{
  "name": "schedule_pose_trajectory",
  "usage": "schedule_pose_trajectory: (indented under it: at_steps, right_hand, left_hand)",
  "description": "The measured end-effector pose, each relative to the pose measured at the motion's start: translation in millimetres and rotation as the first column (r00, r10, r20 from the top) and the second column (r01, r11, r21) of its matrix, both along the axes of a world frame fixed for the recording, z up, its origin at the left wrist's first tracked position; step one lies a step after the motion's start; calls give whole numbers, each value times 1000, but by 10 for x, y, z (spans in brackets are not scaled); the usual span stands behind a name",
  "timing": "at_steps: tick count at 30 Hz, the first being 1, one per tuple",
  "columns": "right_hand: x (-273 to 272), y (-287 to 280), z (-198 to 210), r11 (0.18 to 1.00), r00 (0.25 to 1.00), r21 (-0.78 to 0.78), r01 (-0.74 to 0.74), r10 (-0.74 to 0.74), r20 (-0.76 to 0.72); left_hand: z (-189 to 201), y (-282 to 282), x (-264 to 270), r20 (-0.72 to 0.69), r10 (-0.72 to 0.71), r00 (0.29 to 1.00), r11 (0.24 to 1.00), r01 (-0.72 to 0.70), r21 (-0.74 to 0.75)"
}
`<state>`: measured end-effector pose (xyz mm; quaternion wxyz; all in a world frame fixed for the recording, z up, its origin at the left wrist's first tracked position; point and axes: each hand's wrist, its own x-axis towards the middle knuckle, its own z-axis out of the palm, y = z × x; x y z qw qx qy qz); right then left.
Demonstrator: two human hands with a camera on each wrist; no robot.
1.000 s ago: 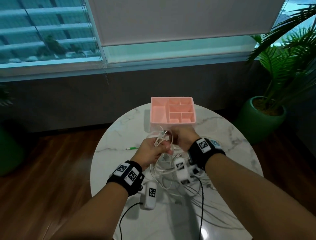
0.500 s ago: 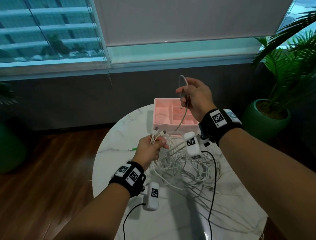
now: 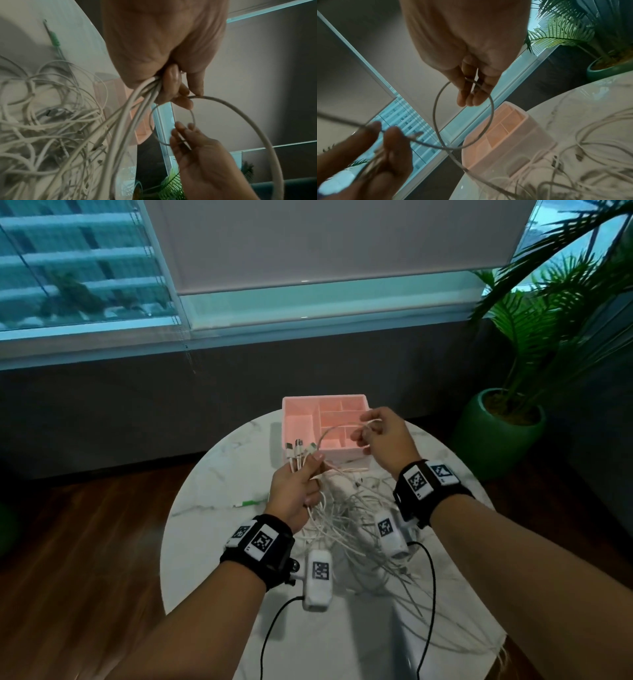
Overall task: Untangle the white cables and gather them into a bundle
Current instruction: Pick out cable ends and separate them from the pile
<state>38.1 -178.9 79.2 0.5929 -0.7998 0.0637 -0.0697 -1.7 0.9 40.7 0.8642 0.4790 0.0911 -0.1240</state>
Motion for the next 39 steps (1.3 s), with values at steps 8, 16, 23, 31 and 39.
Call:
schedule_pose_trajectory:
  at_steps: [8, 16, 23, 31, 39]
  right_hand:
    - [-127, 111, -54, 987, 990, 133, -95, 108, -96]
    - [-106, -144, 174, 975, 998, 217, -58, 55, 22]
    - [34, -708, 235, 988, 988, -39, 147, -145, 54]
    - [-78, -1574, -24, 792, 890, -511, 334, -443, -105]
    - [-287, -535, 45, 879, 977, -451, -154, 69, -200]
  left_hand:
    - [-114, -107, 134, -38, 269, 962, 929, -249, 273]
    - [-332, 27, 67, 55, 355, 933, 795, -332, 507]
    - [-399, 177, 53, 81, 348, 934, 766, -333, 550]
    - [-97, 356, 173, -16, 411, 911, 853, -379, 358]
    - [239, 232, 202, 57, 337, 940, 917, -342, 205]
